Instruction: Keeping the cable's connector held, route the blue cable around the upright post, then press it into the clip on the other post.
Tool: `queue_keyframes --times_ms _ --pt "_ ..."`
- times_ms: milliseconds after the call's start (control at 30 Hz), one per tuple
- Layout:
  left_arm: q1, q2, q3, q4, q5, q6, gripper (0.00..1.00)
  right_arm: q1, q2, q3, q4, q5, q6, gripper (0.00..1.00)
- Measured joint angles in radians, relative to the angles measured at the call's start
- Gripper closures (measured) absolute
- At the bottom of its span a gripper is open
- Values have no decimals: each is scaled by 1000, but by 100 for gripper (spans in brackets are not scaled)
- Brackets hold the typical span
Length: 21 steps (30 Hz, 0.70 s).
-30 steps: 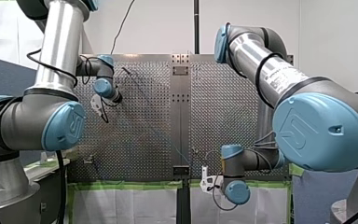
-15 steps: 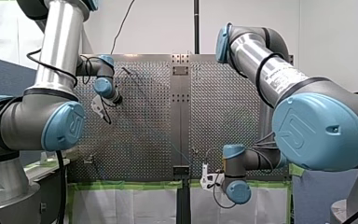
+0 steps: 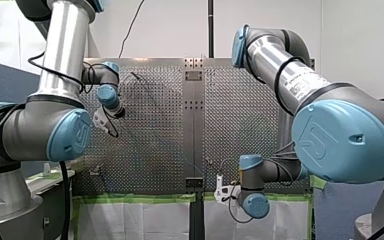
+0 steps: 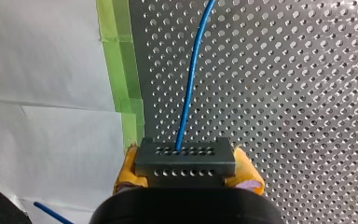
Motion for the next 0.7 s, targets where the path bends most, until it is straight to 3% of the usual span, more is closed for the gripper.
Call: queue_keyframes --times_ms 333,700 --pt "30 42 -83 85 15 -73 2 0 0 0 -1 -6 0 100" --pt "40 102 -123 98 46 -81 2 1 0 0 -3 -18 1 100"
